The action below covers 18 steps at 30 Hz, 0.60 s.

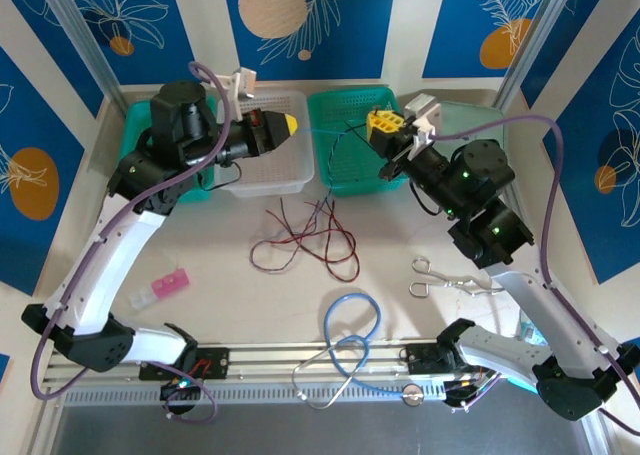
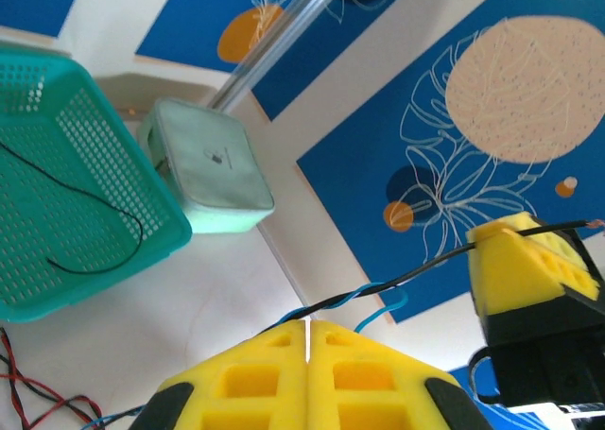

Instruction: Untangle the cables

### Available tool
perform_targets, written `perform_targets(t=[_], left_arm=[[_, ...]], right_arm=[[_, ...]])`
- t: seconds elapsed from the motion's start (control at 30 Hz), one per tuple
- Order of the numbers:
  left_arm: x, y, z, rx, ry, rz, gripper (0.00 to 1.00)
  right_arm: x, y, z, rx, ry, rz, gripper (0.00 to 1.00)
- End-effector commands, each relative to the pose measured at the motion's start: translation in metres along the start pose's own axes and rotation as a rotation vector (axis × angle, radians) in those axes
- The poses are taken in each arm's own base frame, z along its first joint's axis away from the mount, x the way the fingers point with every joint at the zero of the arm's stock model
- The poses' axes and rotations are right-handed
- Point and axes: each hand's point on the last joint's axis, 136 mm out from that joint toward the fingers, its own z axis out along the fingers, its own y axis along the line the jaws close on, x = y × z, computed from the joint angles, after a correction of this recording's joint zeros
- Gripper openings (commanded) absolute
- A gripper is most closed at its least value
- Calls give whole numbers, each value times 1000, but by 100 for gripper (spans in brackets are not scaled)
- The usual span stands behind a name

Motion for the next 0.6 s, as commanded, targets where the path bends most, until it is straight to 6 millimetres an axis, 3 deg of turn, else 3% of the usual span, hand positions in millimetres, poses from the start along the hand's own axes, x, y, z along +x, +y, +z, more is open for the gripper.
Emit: perform_targets(t=[0.0, 0.33, 0.57], left_arm=[[-31, -16, -26, 15, -126, 36, 0], [-39, -21, -33, 28, -163, 41, 0], [-53, -31, -53, 42, -233, 39, 0]], right_arm=[[-28, -19, -8, 105, -62, 39, 0], [-62, -34, -18, 200, -122, 35, 0], [-79, -43, -30, 261, -160, 3, 0]])
